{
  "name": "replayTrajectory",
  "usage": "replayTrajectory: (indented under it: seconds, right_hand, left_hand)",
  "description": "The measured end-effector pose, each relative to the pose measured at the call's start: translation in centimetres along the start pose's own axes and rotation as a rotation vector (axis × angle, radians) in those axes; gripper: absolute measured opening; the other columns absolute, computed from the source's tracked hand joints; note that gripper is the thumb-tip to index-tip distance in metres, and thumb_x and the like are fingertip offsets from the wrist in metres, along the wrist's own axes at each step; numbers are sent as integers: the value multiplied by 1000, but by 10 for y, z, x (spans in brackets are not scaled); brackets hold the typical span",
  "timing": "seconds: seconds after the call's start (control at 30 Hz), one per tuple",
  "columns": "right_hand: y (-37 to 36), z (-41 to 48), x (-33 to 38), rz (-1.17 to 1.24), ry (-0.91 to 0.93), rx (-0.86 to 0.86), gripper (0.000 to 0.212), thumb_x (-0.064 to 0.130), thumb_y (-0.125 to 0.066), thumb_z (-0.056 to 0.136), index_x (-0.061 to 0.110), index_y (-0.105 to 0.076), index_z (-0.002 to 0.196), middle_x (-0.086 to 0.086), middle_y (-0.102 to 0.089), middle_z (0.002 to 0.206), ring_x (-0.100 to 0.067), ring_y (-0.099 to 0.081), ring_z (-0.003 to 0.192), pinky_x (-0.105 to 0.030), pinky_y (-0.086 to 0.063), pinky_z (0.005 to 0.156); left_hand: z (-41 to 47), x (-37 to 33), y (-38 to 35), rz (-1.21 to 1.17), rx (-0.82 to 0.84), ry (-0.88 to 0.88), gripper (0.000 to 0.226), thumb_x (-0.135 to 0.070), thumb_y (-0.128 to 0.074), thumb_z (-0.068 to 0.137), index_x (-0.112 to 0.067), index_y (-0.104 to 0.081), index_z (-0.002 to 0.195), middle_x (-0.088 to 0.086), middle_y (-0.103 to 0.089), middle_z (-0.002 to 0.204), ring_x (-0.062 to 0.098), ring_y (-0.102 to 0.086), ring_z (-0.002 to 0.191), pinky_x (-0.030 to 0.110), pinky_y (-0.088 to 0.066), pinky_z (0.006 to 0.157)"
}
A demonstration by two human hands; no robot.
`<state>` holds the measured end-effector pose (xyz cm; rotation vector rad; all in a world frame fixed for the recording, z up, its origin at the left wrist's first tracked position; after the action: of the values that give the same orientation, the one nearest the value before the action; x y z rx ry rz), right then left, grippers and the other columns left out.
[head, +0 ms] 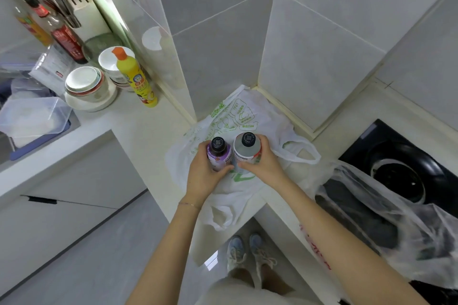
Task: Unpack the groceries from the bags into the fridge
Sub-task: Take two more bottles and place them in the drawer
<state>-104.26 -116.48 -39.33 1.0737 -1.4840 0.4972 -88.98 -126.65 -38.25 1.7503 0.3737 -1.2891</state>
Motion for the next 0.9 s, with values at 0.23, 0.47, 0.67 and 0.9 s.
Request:
replayTrajectory:
  seconds: [0.23, 0.47, 0.67, 0.9]
  right_hand:
    - [2, -14, -2, 31, 31, -61, 73, 0, -83, 67, 20, -40, 123, 14, -52, 119, 9, -51, 109, -9, -42, 91]
    - [15, -35, 1, 43, 65, -93, 73, 12, -88, 61, 24, -49, 121, 13, -60, 120, -7, -56, 114, -30, -48, 99]
    - [37, -72, 24, 48, 196, 53, 81, 25, -89, 60, 26, -49, 130, 9, -59, 128, -11, -55, 120, -42, -48, 102]
    - [17, -144, 66, 100, 350, 316, 65, 20, -88, 65, 35, -54, 118, 9, -62, 118, -9, -60, 110, -37, -52, 94]
  left_hand:
    - [-5, -4, -5, -51, -25, 80, 62, -16, -85, 70, -26, -43, 115, -20, -57, 106, -11, -55, 92, 4, -40, 71]
    - [-42, -21, -10, -126, -125, 105, 58, -10, -84, 66, -24, -52, 112, -18, -61, 104, 3, -61, 95, 26, -53, 77]
    - [-110, -53, -2, -410, -343, 126, 63, -9, -86, 65, -19, -51, 117, -3, -63, 109, 3, -61, 96, 13, -51, 72]
    - [-226, -83, 20, -502, -654, 118, 67, -26, -85, 63, -24, -53, 121, -4, -63, 118, 15, -61, 110, 36, -52, 95]
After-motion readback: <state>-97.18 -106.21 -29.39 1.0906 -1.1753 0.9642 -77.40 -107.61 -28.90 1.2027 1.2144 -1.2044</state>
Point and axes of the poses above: each hand's wrist, its own z-axis towards the middle knuckle, its own y-axis out of the back of the hand, x = y × z, the point moved 6 cm from there along z, towards the middle knuckle
